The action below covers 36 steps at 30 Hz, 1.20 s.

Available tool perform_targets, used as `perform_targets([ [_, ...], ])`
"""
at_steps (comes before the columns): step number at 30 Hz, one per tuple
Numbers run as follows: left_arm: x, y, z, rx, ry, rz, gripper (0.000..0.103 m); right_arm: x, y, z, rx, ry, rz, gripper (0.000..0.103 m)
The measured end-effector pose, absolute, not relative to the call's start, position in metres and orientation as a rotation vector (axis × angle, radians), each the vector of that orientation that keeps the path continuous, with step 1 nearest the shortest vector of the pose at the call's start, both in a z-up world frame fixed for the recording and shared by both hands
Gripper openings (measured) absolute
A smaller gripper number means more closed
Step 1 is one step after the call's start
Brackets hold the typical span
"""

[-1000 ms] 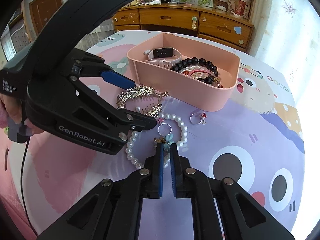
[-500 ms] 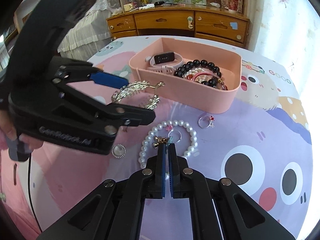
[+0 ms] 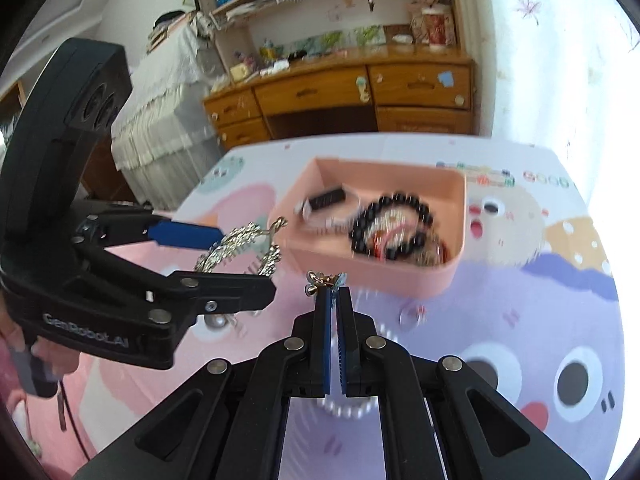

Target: Organize jewelry

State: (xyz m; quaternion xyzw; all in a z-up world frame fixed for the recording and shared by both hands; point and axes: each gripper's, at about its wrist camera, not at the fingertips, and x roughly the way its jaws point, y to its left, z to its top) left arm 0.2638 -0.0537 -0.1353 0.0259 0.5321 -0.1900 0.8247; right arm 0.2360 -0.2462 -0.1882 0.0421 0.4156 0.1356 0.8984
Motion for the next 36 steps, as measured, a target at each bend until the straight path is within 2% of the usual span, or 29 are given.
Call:
perform_targets([
  [13,0.314,-0.047,-0.095,-0.079,1.007,-0.375,0.073,0.272,-0.260,-0.161,0.106,0.781,0.138,0.003],
  [15,0.323,-0.048,-0.094,-0.105,0.985,-0.370,0.073,0.279,-0.263,-0.163,0.120,0.798,0.108,0.009],
  [17,0.332,-0.047,-0.094,-0.144,0.974,-0.365,0.074,0.285,-0.269,-0.169,0.149,0.829,0.082,0.044],
  [18,0.335,-0.046,-0.094,-0.163,0.975,-0.366,0.077,0.285,-0.272,-0.171,0.166,0.828,0.070,0.048],
  [22,0.335,-0.042,-0.097,-0.150,0.985,-0.351,0.081,0.280,-0.287,-0.177,0.251,0.844,0.037,0.049],
  [24,0.330,-0.040,-0.103,-0.136,1.002,-0.359,0.081,0.276,-0.295,-0.183,0.289,0.863,0.028,0.054],
  [26,0.322,-0.035,-0.110,-0.139,1.018,-0.351,0.081,0.271,-0.300,-0.189,0.316,0.892,0.015,0.064],
  [36,0.266,-0.018,-0.143,-0.155,1.048,-0.325,0.081,0.248,-0.300,-0.215,0.390,1.088,-0.002,0.065],
])
